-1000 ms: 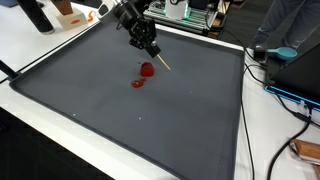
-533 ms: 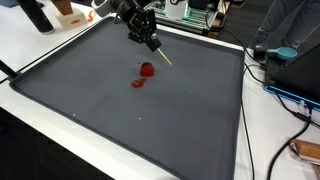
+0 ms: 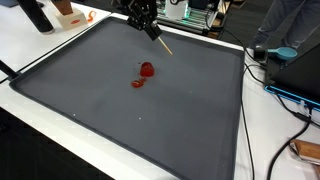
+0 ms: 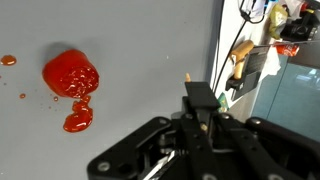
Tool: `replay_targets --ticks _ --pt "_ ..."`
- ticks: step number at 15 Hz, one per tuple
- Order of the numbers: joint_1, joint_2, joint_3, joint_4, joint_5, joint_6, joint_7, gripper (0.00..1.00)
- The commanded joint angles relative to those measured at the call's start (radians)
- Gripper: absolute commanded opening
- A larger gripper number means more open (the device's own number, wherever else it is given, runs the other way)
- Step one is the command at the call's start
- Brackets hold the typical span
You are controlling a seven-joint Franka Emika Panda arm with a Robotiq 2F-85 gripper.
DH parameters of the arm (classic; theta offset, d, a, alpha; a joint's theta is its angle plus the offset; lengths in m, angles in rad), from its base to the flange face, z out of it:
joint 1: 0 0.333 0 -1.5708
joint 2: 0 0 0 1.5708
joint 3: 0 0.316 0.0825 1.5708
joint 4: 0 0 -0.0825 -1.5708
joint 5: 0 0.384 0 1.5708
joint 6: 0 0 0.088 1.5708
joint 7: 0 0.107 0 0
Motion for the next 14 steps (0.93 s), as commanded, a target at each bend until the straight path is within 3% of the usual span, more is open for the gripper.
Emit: replay_targets --ticks 1,14 --pt "0.016 -0.073 0.013 -0.018 -0.146 0.029 0.183 0.03" --pt "0.074 -0.178 0.096 0.011 -0.734 0.092 0.691 0.03"
